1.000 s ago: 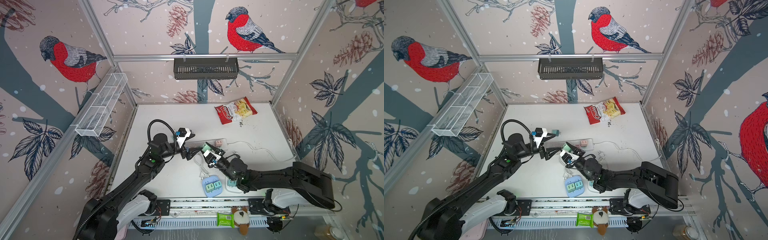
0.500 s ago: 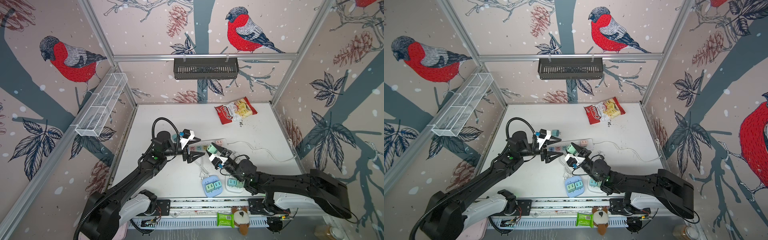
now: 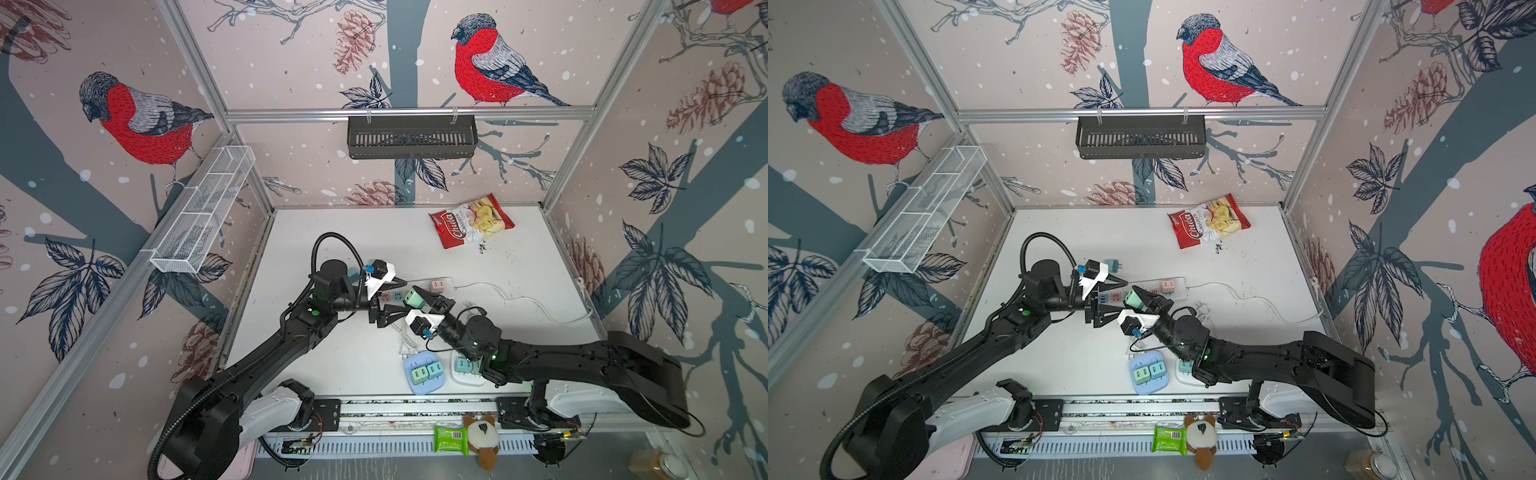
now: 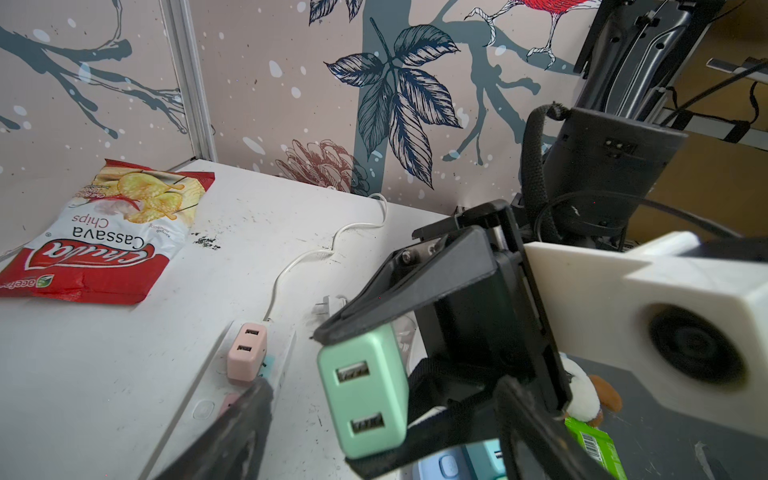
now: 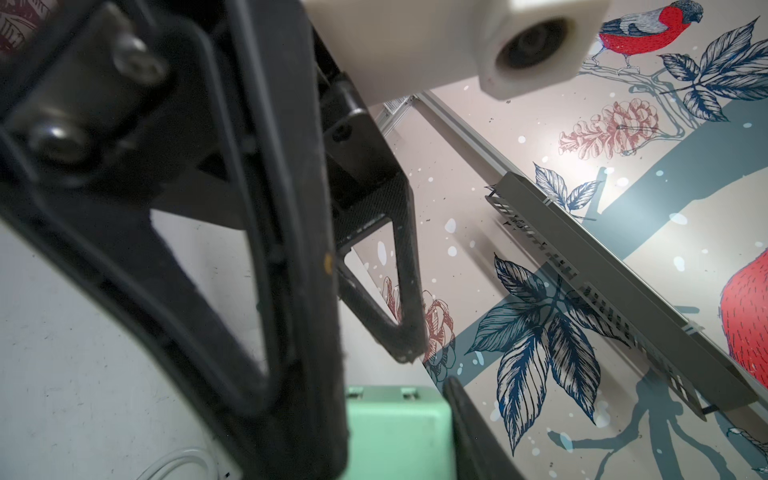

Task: Insert the plug
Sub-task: 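Bring the left gripper to the mint-green charger and close it on the charger, then open the right gripper and pull it back while the left gripper holds the charger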

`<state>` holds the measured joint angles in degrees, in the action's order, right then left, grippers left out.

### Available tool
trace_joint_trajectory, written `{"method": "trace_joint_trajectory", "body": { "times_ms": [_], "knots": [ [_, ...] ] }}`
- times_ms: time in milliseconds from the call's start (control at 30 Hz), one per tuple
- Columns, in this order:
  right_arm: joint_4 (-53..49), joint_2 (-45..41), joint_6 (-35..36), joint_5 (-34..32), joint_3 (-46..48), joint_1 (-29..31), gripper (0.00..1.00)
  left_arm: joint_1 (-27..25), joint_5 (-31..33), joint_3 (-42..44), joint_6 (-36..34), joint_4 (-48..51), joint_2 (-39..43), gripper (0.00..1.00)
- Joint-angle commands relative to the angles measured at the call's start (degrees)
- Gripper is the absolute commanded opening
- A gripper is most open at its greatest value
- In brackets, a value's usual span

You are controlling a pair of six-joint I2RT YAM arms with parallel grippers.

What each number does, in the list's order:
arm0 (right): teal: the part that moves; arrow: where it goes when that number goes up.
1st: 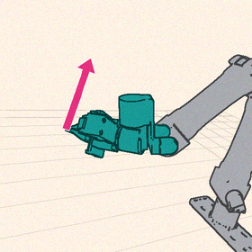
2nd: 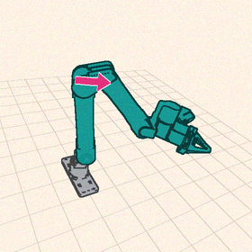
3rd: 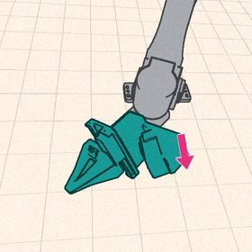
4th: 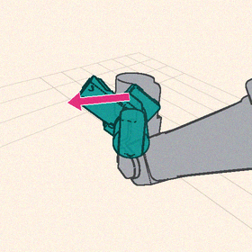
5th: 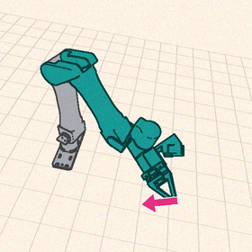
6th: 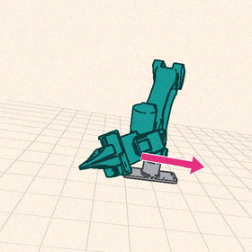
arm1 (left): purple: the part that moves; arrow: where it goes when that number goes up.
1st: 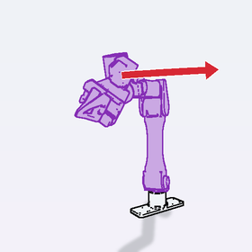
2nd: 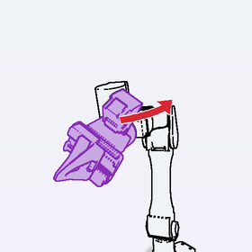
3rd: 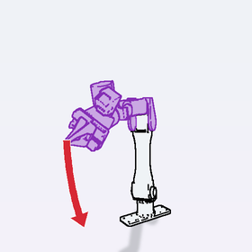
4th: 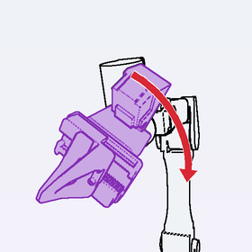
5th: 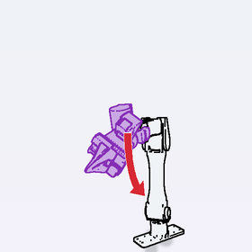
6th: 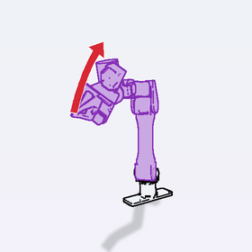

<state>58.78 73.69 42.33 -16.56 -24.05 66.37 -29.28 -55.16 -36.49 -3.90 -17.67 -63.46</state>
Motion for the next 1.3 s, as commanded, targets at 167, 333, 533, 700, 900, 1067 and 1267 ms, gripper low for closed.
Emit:
{"method": "trace_joint_trajectory", "body": {
  "times_ms": [167, 333, 533, 700, 900, 1067, 1267],
  "knots": [
    [1.2, 0.4, 2.3, -0.3, -1.1, 0.4, 0.0, -0.7, -1.5, -2.6, -3.0, 3.4, -3.3, 0.74],
    [1.6, 0.2, 3.2, -0.7, -1.3, 0.8, 0.01, -1.0, -2.5, -4.8, -4.2, 6.2, -6.3, 0.66],
    [1.8, 0.6, 3.4, -0.5, -1.3, 0.9, 0.0, -1.2, -2.8, -7.0, -5.4, 8.5, -9.4, 0.49],
    [2.2, 0.6, 3.6, -0.5, -1.3, 0.9, 0.01, -1.4, -4.5, -8.1, -7.3, 10.3, -10.7, 0.26],
    [1.9, -0.2, 0.7, -1.7, -1.3, 0.9, 0.33, -1.3, -6.2, -8.8, -10.3, 11.8, -10.8, 0.0],
    [-2.1, -1.6, -5.3, -2.7, -1.4, 0.8, 0.95, -0.8, -0.6, -7.7, -8.9, 10.1, -8.7, 0.0],
    [-4.1, -7.4, -10.3, -3.4, 2.0, 0.7, 1.0, 0.3, 15.6, -2.6, -7.4, 3.6, -3.6, 0.0]
  ]
}}
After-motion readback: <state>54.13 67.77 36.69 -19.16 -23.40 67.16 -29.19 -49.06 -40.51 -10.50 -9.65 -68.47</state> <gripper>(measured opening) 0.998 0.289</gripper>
